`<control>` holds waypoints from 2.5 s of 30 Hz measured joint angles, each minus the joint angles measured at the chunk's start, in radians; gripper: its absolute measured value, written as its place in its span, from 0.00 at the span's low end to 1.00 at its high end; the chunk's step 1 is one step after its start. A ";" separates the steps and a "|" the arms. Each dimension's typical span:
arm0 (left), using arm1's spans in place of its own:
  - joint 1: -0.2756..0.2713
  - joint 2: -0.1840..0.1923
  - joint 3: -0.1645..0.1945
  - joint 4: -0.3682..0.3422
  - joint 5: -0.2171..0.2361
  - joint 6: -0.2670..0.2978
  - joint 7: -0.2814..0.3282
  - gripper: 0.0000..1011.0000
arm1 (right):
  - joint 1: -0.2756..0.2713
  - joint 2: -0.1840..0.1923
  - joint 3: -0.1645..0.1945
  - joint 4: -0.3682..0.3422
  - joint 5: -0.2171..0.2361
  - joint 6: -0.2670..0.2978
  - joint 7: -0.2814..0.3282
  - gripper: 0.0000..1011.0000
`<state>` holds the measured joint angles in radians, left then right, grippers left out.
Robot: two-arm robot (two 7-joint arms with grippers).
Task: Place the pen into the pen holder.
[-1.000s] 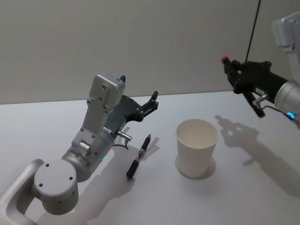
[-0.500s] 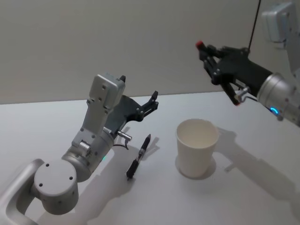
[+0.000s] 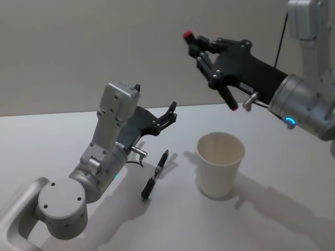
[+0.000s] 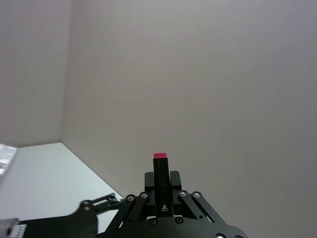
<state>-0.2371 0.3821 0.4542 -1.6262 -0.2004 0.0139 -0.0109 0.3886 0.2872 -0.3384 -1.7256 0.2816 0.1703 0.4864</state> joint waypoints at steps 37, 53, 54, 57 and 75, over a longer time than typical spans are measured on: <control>0.000 0.000 0.000 0.000 0.000 0.000 0.000 0.99 | -0.101 0.041 -0.049 -0.018 0.016 -0.058 -0.016 0.16; 0.000 0.000 0.000 0.000 0.000 0.000 0.000 0.99 | -0.103 0.024 -0.072 0.048 -0.018 -0.067 -0.028 0.16; 0.000 0.000 0.000 0.000 0.000 0.000 0.000 0.99 | -0.103 0.023 -0.073 0.050 -0.019 -0.067 -0.029 0.16; 0.000 0.000 0.000 0.000 0.000 0.000 0.000 0.99 | -0.103 0.021 -0.076 0.058 -0.023 -0.066 -0.029 0.16; 0.000 0.000 0.000 0.000 0.000 0.000 0.000 0.99 | -0.114 0.031 -0.082 0.066 -0.028 -0.047 -0.029 0.16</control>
<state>-0.2372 0.3821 0.4542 -1.6262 -0.2004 0.0139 -0.0109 0.2742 0.3177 -0.4200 -1.6591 0.2541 0.1233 0.4574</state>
